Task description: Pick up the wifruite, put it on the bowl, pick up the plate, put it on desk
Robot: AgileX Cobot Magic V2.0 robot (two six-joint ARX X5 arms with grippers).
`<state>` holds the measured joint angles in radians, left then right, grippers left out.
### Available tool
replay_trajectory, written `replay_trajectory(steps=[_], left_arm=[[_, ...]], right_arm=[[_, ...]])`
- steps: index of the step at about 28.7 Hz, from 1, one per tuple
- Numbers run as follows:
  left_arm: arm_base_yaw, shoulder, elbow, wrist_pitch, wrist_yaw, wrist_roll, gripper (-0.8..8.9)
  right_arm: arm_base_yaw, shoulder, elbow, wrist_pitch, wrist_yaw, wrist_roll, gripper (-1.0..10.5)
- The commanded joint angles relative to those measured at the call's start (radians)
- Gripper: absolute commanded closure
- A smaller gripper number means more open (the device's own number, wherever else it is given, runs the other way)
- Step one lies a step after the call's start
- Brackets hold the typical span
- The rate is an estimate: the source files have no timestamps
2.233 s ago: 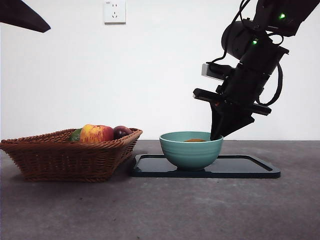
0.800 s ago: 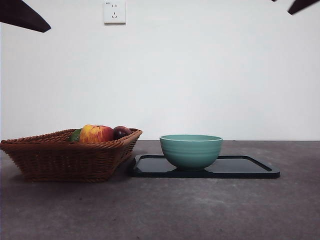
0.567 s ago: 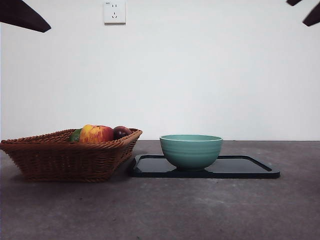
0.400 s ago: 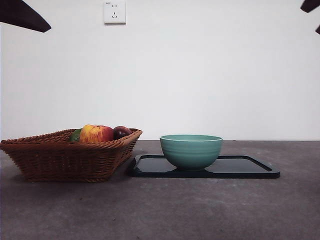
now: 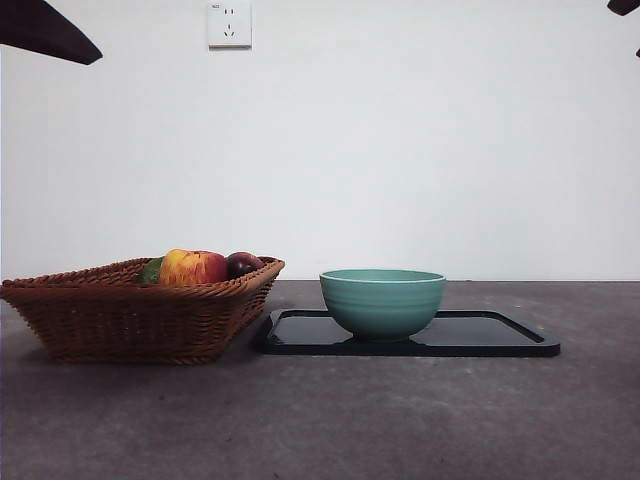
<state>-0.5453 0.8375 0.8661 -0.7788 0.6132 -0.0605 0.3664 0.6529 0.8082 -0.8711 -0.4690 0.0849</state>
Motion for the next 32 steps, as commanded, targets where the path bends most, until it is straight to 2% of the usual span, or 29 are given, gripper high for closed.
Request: replay_trajectory(steps=[1,12,20,27,32], left_arm=[[-0.006,0.005,0.01,0.01,0.008,0.019,4.39],[-0.006,0.005,0.01,0.025,0.008,0.019,4.42],[-0.006,0.032,0.02,0.209,-0.027,-0.038,4.41],[-0.006,0.213,0.161,0.229,-0.084,-0.016,4.39],[-0.006,0.477,0.396,0.225,-0.101,0.058,4.39]], right_arm=[[0.006,0.005,0.01,0.003,-0.003,-0.006,7.4],[0.006,0.005,0.01,0.002,-0.003,-0.006,7.4],[0.006,0.005,0.01,0.002,-0.003,-0.006,7.4],[0.006,0.005,0.01,0.002,-0.003,-0.007,7.4],[0.006,0.005,0.01,0.002,-0.003,-0.007,7.4]])
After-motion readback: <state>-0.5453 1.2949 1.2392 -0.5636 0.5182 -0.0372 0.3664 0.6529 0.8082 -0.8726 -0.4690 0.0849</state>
